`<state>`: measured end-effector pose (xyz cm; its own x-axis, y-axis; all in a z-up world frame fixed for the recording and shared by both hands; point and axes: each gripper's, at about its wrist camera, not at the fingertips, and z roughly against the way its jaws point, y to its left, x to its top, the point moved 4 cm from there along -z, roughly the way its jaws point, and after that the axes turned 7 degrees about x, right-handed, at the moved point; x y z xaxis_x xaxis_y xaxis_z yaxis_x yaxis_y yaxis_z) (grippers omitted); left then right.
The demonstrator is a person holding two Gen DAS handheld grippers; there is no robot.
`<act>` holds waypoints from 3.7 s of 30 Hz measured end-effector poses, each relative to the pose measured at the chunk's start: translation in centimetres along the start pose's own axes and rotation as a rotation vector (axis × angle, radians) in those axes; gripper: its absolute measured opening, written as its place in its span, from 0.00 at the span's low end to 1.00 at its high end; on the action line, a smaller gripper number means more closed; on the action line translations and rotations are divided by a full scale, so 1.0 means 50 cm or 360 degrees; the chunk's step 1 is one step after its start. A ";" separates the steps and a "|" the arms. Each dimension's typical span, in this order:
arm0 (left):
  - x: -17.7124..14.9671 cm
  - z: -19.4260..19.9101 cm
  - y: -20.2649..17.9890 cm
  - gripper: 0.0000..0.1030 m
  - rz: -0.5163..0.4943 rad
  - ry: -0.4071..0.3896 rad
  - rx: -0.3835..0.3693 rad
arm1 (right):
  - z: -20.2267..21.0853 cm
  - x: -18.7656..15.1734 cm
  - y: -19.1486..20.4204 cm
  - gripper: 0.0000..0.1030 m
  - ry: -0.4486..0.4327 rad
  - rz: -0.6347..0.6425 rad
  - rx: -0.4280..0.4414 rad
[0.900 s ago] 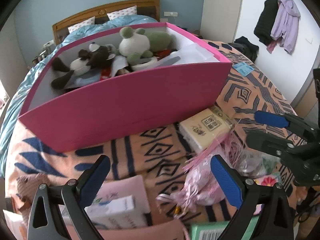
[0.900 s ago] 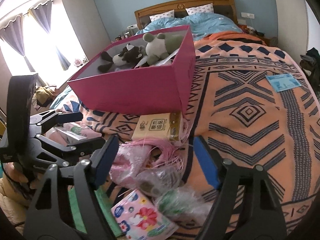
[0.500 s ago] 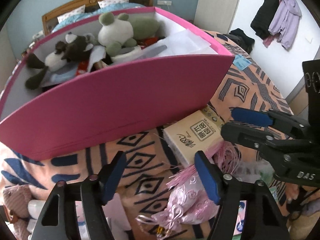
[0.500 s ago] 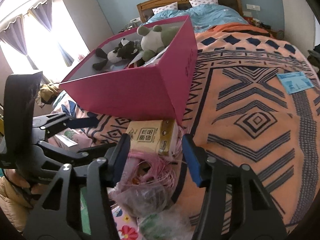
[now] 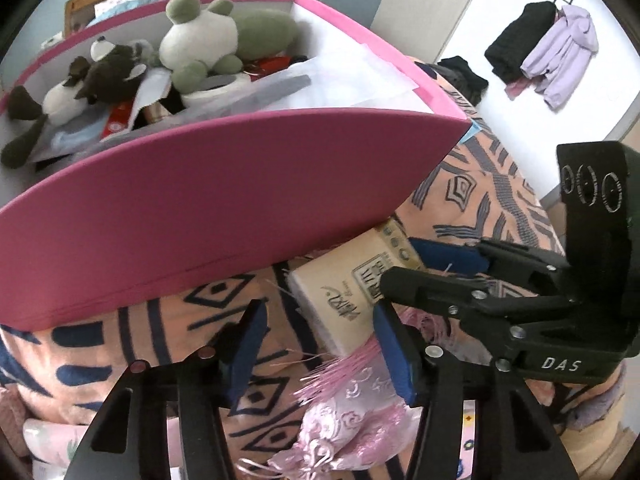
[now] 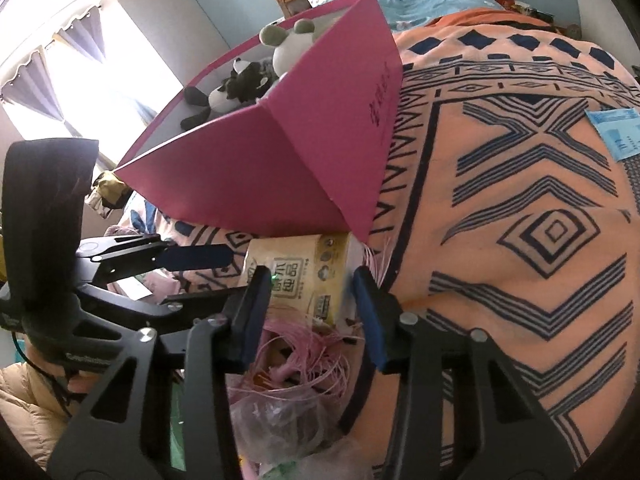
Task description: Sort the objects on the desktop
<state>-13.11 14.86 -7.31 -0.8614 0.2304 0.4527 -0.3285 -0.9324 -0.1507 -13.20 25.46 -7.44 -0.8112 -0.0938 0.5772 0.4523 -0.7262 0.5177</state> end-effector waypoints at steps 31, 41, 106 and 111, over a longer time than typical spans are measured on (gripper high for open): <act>-0.044 0.087 0.039 0.46 0.0012 -0.0183 0.0051 | -0.004 -0.018 0.135 0.28 -0.0052 0.0264 0.0053; -0.051 0.098 0.051 0.47 -0.0007 -0.0183 0.0044 | -0.015 -0.032 0.158 0.28 -0.0039 0.0280 0.0076; -0.074 0.035 0.027 0.61 -0.0381 0.0159 -0.0083 | -0.048 -0.029 0.090 0.31 0.0049 0.0285 -0.0196; -0.099 0.050 0.029 0.61 -0.0387 0.0168 -0.0076 | -0.031 -0.052 0.099 0.31 0.0094 0.0250 -0.0112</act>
<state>-8.34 11.69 -7.56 -0.7896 0.4762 0.3871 -0.5467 -0.8323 -0.0912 -9.42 21.02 -7.36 -0.7537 -0.2483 0.6085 0.5501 -0.7450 0.3773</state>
